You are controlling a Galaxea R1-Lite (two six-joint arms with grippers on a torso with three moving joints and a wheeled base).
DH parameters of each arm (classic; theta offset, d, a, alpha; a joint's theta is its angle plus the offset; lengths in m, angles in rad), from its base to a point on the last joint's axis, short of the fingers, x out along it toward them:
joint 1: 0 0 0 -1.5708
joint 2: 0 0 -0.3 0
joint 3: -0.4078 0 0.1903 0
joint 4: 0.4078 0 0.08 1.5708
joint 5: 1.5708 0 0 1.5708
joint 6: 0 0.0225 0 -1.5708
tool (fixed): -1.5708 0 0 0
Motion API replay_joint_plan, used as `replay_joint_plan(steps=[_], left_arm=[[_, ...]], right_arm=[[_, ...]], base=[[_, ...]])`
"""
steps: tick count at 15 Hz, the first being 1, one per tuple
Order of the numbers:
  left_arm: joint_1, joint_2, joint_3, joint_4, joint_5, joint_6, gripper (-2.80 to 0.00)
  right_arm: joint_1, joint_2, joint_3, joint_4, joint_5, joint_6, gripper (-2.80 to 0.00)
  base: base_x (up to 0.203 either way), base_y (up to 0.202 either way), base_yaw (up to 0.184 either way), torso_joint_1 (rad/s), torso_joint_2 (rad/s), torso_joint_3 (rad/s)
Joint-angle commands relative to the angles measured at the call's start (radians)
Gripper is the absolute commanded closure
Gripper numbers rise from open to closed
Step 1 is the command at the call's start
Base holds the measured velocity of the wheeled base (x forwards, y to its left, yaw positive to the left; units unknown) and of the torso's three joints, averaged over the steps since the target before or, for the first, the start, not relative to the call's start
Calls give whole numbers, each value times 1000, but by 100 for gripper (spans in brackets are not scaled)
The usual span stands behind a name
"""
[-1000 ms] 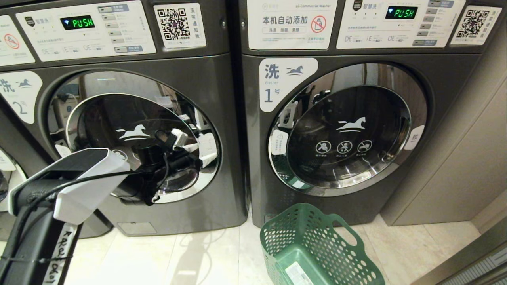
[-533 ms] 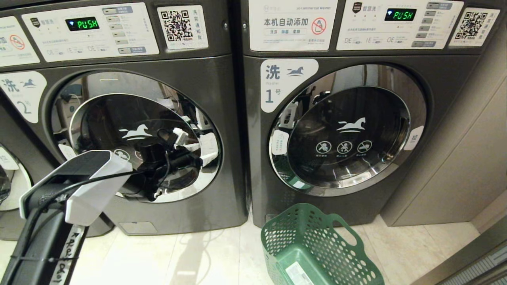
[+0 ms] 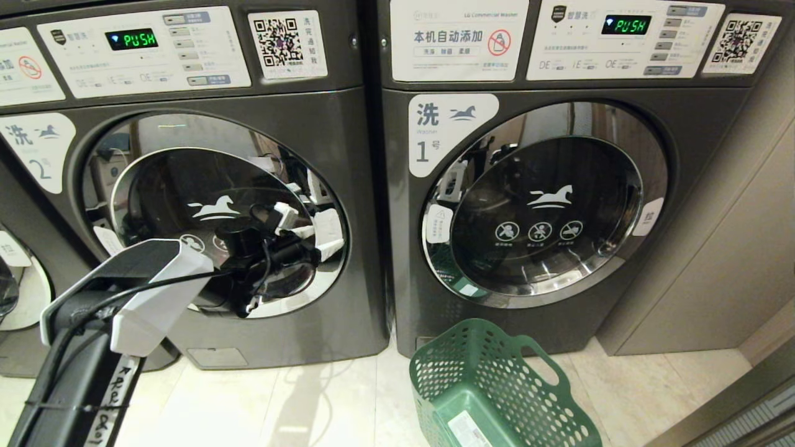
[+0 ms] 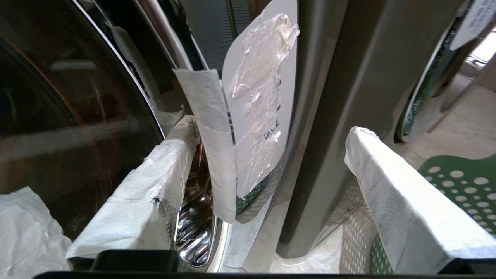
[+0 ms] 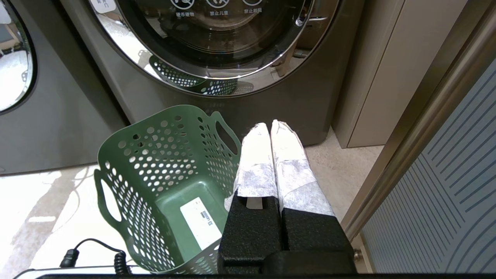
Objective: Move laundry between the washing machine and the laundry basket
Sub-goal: Open the lid of the washing machine
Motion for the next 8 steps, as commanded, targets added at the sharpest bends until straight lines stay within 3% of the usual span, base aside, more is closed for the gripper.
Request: replay_joint_plan(steps=[1, 8], left_arm=[[0, -8, 29, -7, 10, 3, -280], [-3, -42, 169, -115, 12, 21, -280]], right_arm=[[0, 2, 0, -1, 0, 1, 0], [0, 2, 0, -1, 0, 1, 0]], base=[[0, 0, 0, 0, 0, 0], [0, 0, 0, 0, 0, 0]])
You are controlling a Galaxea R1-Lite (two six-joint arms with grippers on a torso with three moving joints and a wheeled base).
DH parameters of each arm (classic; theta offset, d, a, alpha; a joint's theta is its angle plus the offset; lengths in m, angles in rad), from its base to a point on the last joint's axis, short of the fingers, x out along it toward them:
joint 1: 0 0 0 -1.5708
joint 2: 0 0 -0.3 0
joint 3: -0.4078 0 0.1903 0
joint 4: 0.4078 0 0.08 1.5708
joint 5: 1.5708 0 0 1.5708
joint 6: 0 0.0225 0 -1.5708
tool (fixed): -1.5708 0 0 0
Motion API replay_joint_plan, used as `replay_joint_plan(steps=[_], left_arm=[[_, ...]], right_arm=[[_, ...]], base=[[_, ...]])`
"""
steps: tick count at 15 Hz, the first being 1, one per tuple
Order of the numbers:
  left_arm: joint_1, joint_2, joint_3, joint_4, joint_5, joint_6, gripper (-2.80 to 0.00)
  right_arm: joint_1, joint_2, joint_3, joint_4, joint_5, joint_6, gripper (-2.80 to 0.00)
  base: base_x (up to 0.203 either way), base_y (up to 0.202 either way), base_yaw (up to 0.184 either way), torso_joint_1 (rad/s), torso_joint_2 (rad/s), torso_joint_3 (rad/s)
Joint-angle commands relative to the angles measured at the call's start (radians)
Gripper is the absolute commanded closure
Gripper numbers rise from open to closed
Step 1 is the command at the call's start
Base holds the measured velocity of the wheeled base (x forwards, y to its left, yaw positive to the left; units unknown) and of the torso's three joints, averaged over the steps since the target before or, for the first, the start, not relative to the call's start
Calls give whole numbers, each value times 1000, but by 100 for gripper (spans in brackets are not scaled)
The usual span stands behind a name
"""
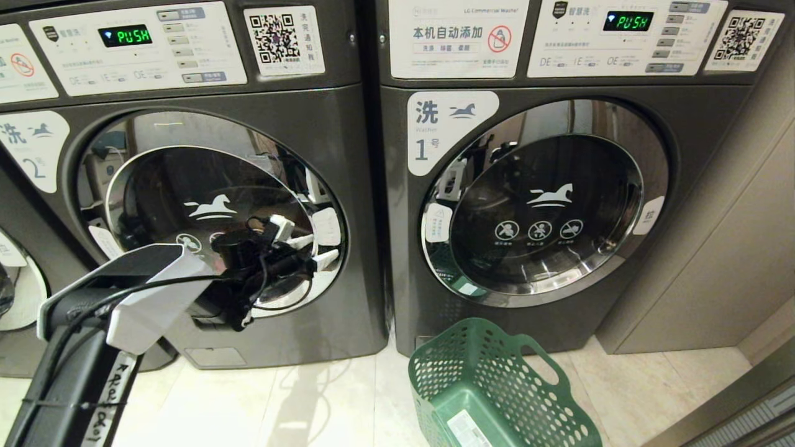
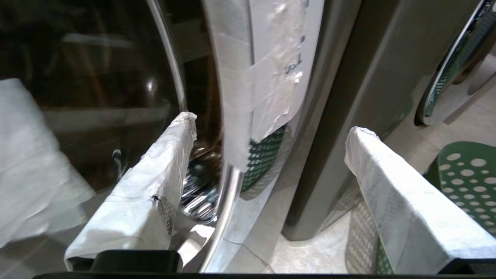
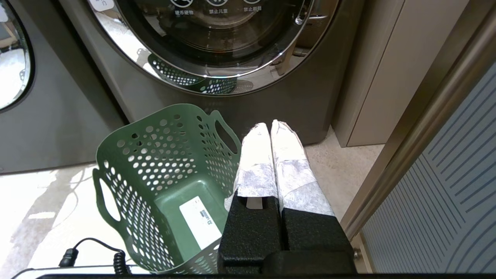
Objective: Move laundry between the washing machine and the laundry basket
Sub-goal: Open the lid of the washing machine
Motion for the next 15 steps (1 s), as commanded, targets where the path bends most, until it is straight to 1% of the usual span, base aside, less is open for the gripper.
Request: replay_joint_plan(steps=[1, 9, 15], left_arm=[[-1, -20, 29, -34, -9, 1, -280], [-1, -45, 22, -37, -14, -6, -280], [-19, -37, 21, -37, -17, -6, -280]], right_arm=[[0, 1, 0, 0, 0, 0, 0], [0, 1, 0, 0, 0, 0, 0], [0, 1, 0, 0, 0, 0, 0]], base=[[0, 0, 0, 0, 0, 0], [0, 0, 0, 0, 0, 0], [0, 0, 0, 0, 0, 0]])
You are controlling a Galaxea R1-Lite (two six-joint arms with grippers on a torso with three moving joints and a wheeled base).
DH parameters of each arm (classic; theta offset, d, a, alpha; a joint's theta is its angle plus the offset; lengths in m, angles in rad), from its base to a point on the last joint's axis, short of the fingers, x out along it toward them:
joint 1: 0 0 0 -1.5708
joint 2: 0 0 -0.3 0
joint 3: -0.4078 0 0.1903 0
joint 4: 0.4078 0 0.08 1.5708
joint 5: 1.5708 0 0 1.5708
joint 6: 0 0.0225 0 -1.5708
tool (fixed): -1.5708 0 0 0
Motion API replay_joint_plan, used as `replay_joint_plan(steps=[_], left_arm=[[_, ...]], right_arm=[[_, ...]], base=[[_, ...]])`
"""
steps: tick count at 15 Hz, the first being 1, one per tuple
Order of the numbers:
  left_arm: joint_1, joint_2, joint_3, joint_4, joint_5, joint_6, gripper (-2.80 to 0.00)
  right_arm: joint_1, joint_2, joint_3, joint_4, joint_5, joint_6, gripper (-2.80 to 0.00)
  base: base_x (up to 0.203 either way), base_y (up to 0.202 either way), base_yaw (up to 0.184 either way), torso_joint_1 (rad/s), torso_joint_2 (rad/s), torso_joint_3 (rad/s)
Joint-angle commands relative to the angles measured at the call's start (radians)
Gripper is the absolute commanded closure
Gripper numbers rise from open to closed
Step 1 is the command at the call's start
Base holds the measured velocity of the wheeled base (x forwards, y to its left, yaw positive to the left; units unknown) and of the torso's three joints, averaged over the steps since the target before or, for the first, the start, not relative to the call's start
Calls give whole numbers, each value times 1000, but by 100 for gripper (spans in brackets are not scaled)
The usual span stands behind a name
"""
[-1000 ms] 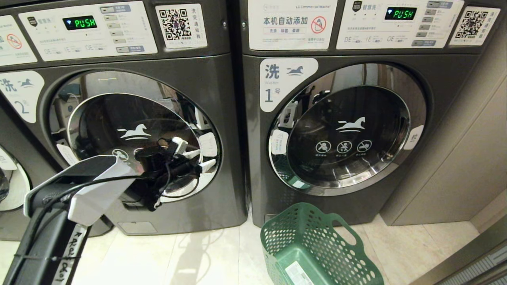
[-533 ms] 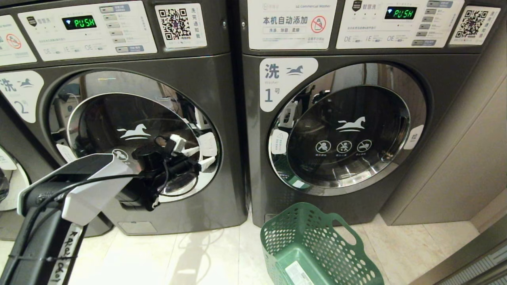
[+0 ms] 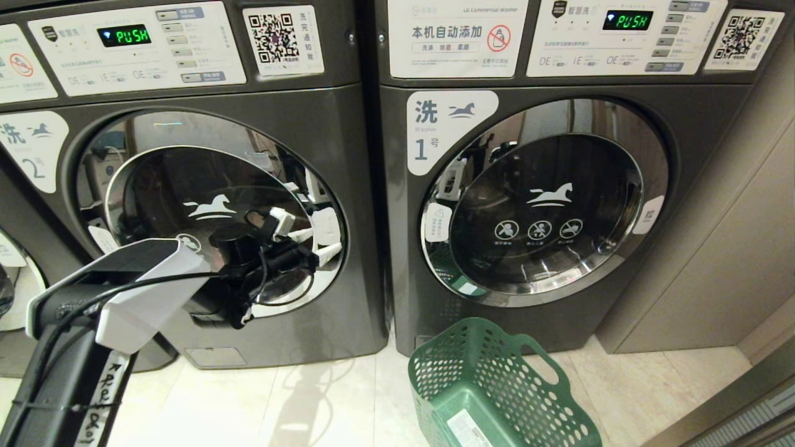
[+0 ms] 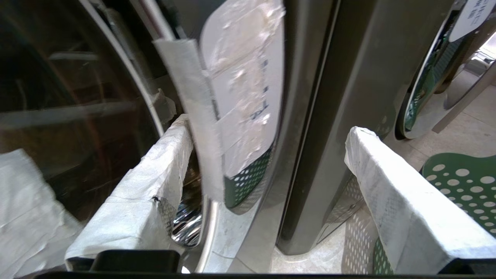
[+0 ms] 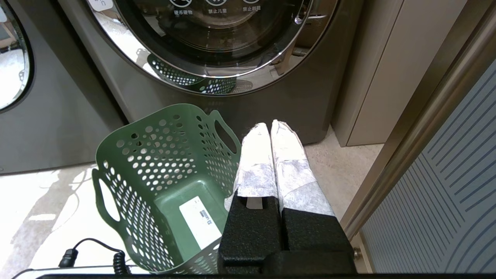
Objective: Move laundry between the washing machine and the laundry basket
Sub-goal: Open the lid of the washing machine
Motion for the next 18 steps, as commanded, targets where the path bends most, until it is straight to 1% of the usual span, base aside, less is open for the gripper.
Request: replay_joint_plan(steps=[1, 4, 8, 18], left_arm=[[-13, 6, -4, -6, -3, 1, -280], [-25, 13, -7, -6, -3, 1, -280], [-28, 41, -73, 11, -3, -2, -280], [-28, 52, -76, 26, -6, -4, -280]], right_arm=[[0, 1, 0, -1, 0, 1, 0], [0, 1, 0, -1, 0, 1, 0], [0, 1, 0, -1, 0, 1, 0], [0, 1, 0, -1, 0, 1, 0]], base=[[0, 0, 0, 0, 0, 0], [0, 0, 0, 0, 0, 0], [0, 0, 0, 0, 0, 0], [0, 0, 0, 0, 0, 0]])
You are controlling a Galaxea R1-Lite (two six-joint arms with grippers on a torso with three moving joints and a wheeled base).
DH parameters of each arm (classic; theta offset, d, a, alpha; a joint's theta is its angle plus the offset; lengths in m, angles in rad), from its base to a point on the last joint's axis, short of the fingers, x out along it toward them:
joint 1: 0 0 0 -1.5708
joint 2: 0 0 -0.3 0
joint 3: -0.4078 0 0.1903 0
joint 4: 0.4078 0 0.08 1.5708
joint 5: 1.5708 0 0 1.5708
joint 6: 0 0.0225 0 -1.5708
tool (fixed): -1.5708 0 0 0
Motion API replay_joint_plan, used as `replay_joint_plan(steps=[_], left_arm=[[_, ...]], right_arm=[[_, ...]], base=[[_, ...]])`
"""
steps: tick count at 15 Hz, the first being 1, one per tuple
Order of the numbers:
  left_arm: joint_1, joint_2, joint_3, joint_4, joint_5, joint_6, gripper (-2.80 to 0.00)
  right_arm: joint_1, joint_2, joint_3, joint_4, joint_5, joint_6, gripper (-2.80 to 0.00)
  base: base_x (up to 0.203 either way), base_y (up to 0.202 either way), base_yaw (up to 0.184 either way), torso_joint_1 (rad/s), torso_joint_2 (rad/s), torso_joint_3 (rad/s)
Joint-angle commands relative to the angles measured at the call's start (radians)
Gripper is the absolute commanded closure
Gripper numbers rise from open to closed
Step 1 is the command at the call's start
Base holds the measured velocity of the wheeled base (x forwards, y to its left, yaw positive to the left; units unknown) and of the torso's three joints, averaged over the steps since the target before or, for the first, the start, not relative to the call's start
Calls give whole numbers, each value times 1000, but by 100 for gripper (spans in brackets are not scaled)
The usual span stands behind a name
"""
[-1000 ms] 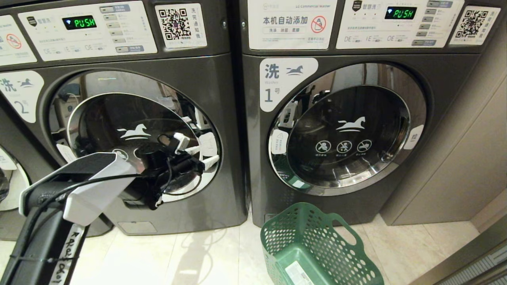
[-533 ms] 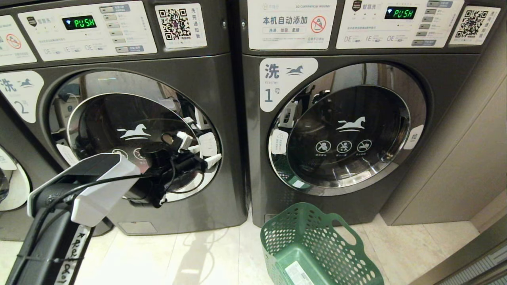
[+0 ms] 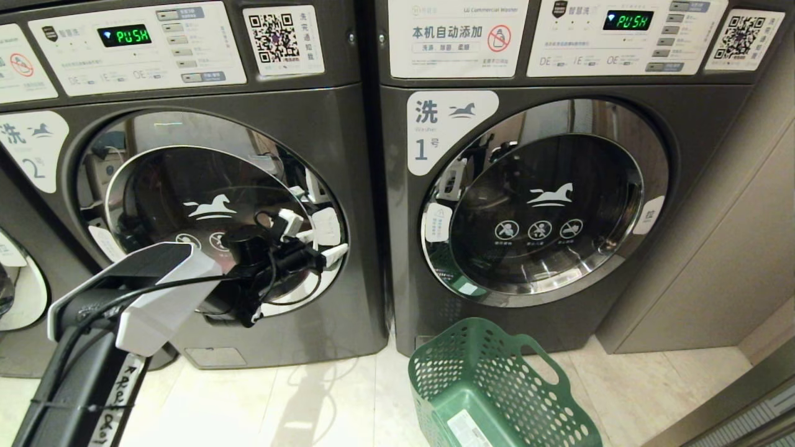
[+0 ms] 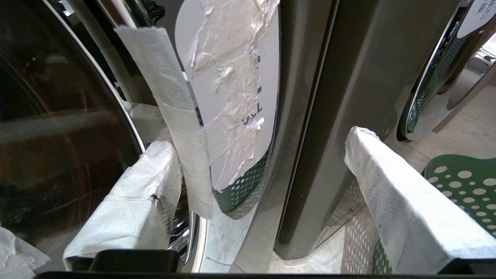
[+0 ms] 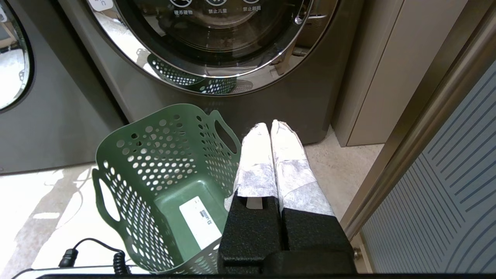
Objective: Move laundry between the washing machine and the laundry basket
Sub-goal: Open the lid of the washing machine
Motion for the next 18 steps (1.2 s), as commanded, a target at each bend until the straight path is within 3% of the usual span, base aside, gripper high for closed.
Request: replay_joint_plan(steps=[1, 4, 5, 17, 18], left_arm=[[0, 4, -1, -6, -3, 0, -280], [0, 17, -43, -5, -3, -4, -280], [0, 20, -52, -5, -4, -14, 0], [4, 39, -72, -3, -28, -44, 0], [3, 39, -70, -3, -29, -49, -280]], right_arm=[[0, 1, 0, -1, 0, 0, 0], [0, 1, 0, -1, 0, 0, 0], [0, 1, 0, -1, 0, 0, 0], [0, 1, 0, -1, 0, 0, 0], [0, 1, 0, -1, 0, 0, 0]], base=[[0, 0, 0, 0, 0, 0], [0, 0, 0, 0, 0, 0], [0, 0, 0, 0, 0, 0], [0, 0, 0, 0, 0, 0], [0, 0, 0, 0, 0, 0]])
